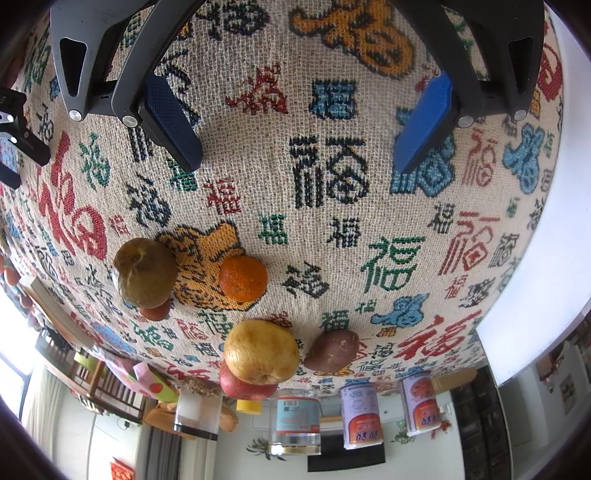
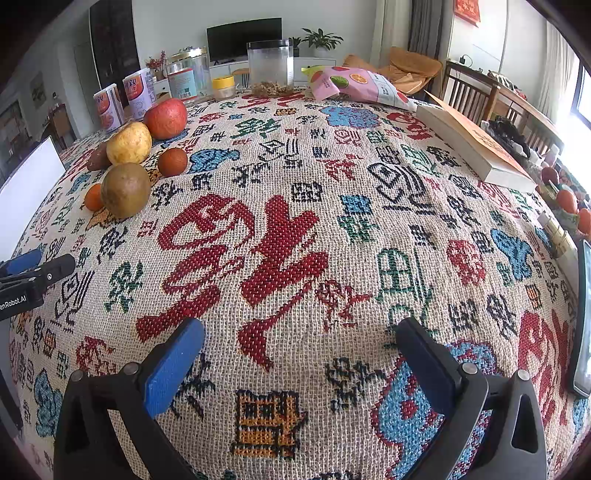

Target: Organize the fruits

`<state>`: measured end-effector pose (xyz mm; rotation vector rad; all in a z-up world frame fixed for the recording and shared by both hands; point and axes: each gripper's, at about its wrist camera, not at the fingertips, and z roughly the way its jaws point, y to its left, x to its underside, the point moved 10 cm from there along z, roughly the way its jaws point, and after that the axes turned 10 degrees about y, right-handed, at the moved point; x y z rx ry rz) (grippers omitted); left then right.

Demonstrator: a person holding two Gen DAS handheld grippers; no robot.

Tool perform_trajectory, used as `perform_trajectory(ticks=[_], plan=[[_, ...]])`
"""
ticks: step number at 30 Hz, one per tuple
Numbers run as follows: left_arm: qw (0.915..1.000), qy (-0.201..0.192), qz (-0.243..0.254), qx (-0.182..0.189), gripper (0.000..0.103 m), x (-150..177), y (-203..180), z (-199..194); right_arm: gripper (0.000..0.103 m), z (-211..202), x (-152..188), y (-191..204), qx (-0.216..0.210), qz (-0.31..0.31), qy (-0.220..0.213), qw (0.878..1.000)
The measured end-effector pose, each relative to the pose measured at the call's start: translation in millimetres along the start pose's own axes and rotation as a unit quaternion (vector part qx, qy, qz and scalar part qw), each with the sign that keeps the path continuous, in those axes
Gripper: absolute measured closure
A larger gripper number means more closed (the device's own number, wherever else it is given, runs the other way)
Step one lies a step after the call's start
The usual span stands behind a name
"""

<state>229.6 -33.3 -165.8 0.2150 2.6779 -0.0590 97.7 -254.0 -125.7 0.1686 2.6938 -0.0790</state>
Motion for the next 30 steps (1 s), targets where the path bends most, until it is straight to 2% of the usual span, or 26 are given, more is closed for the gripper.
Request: perform_trajectory(ticks=[30], plan=[[1.0,0.001,0.005,0.0,0.0,5.1,-0.9,-2.7,0.0,0.0,-0.1,-0.2,0.0,0.0,0.0,1.0]])
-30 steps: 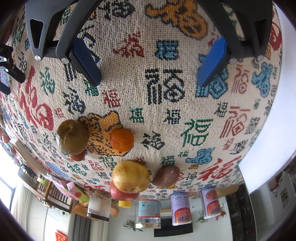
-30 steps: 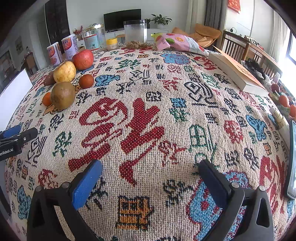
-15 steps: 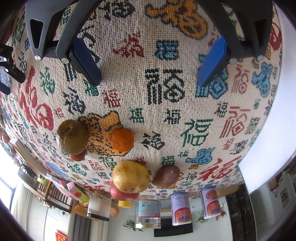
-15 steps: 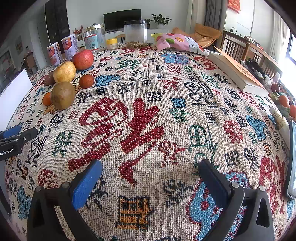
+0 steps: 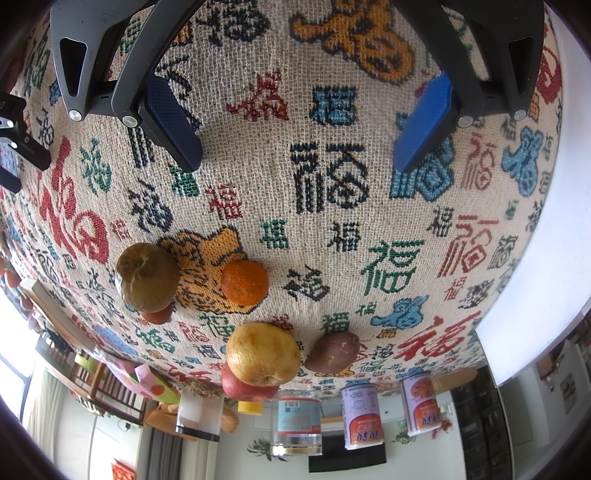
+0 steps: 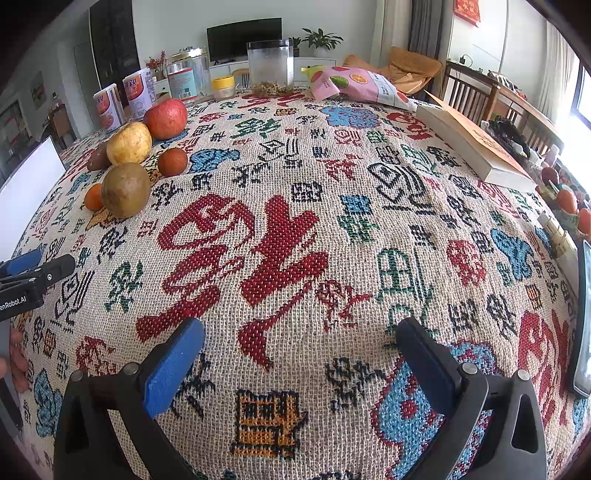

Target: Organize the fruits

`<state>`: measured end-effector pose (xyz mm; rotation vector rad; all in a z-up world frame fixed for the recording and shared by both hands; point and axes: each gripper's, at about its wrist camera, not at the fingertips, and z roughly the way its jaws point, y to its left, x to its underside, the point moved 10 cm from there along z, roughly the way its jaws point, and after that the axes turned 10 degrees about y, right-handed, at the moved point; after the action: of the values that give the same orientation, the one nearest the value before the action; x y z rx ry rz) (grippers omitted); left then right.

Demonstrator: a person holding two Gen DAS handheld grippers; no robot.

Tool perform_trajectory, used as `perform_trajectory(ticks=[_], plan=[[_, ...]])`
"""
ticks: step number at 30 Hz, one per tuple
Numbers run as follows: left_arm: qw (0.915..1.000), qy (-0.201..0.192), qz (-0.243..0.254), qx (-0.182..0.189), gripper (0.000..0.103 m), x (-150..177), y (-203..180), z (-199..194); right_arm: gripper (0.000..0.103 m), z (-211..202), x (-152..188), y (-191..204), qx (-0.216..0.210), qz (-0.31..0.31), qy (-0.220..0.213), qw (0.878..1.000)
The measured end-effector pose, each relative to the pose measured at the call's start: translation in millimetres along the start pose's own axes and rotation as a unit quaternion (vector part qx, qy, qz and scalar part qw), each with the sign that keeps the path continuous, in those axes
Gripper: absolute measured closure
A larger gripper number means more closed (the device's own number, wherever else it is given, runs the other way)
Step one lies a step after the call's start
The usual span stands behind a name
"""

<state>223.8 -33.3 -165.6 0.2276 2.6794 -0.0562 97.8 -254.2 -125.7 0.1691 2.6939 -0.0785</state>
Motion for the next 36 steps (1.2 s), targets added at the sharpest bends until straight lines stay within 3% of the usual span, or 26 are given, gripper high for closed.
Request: perform_trajectory(ticks=[8,19,23,29,30,33,36], plan=[[0.999,0.006,0.038,0.02,0.0,11.8,-3.7,-5.2,0.0,0.0,0.0,0.0,0.0,0.0,0.0,1.0],[0.9982,0.019,0.043,0.037,0.001,13.1,-6.7,-9.6,0.0,0.0,-0.1,-0.2,0.0,0.0,0.0,1.0],[0.9957,0.001,0.047,0.079,0.002,-0.4,-19.3,-23.3,0.0,0.1,-0.1,-0.1,0.0,0.0,0.0,1.0],[0.9961,-0.007,0.06,0.064,0.003,-36.4,-21.4,-15.9,0.0,0.1,-0.1,-0.2,0.0,0.0,0.0,1.0],[0.996,-0.01,0.064,0.062,0.007,-43.1,-22.4,-11.9,0.0,0.1,-0.1,-0.2,0.0,0.0,0.0,1.0],[0.9947,0.003,0.083,0.061,0.038,-57.2,-28.9,7.1,0.0,0.1,-0.1,-0.3,0.0,0.0,0.0,1.0],[0.9941,0.004,0.088,0.063,0.04,-64.0,-34.2,21.3,0.0,0.1,-0.1,-0.3,0.0,0.0,0.0,1.0]])
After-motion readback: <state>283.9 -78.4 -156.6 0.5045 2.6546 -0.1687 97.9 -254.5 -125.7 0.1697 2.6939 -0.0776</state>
